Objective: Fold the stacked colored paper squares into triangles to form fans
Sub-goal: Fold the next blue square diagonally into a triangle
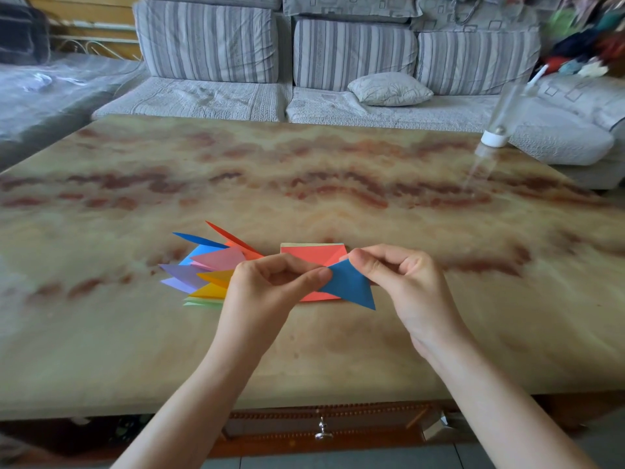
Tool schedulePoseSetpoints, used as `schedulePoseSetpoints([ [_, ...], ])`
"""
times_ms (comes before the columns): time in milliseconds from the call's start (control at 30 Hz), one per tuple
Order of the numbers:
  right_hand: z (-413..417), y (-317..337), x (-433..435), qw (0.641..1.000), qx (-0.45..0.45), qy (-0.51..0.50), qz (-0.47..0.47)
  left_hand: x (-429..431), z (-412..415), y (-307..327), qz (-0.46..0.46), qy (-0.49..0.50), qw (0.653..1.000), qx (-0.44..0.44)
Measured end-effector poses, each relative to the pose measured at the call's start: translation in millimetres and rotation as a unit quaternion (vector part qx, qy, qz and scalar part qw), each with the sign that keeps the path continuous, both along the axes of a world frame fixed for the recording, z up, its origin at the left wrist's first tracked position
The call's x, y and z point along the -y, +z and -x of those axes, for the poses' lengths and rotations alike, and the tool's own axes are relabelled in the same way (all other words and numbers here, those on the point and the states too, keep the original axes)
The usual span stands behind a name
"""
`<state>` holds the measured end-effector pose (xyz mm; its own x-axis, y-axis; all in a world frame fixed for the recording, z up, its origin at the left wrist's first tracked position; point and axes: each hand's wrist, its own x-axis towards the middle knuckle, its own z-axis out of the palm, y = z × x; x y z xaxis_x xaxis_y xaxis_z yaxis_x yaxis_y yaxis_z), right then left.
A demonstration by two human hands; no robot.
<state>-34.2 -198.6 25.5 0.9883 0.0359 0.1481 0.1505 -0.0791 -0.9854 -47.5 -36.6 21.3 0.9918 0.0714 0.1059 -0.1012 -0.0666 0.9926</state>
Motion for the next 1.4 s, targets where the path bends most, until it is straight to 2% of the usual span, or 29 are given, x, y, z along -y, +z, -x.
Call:
schedulePoseSetpoints([
  [200,1,2,0,0.998,-0.056,0.014,-0.011,1,2,6,0.014,0.013,1.0,0.008],
  [433,1,1,4,0.999,-0.037,0.016,-0.019,2,3,8,0.025,0.01,1.0,0.003],
  [567,-1,0,5,0.999,-0.041,0.023,-0.013,0,1,6,0.031,-0.006,0.999,-0.033],
  [733,0,-2,6,0.999,-0.029,0.021,0.024,-12,-2,8,-0.025,-0.081,0.991,-0.099],
  [833,1,-4,4,0.999,-0.027,0.019,0.043,-16,-4,8,-0.041,-0.105,0.991,-0.072],
  [933,4,-5,-1,0.998,-0.029,0.038,0.049,-8,-5,5,-0.093,-0.063,0.994,0.013],
  [1033,7,-5,-6,0.997,-0.022,0.06,0.05,0,-7,-2,-0.125,-0.035,0.99,0.061],
  [1267,6,-4,-7,0.995,-0.031,0.073,0.058,5,-5,-5,-0.134,0.049,0.984,0.108],
  [1400,3,-4,-4,0.991,-0.042,0.092,0.085,7,-5,-5,-0.147,0.068,0.982,0.103],
])
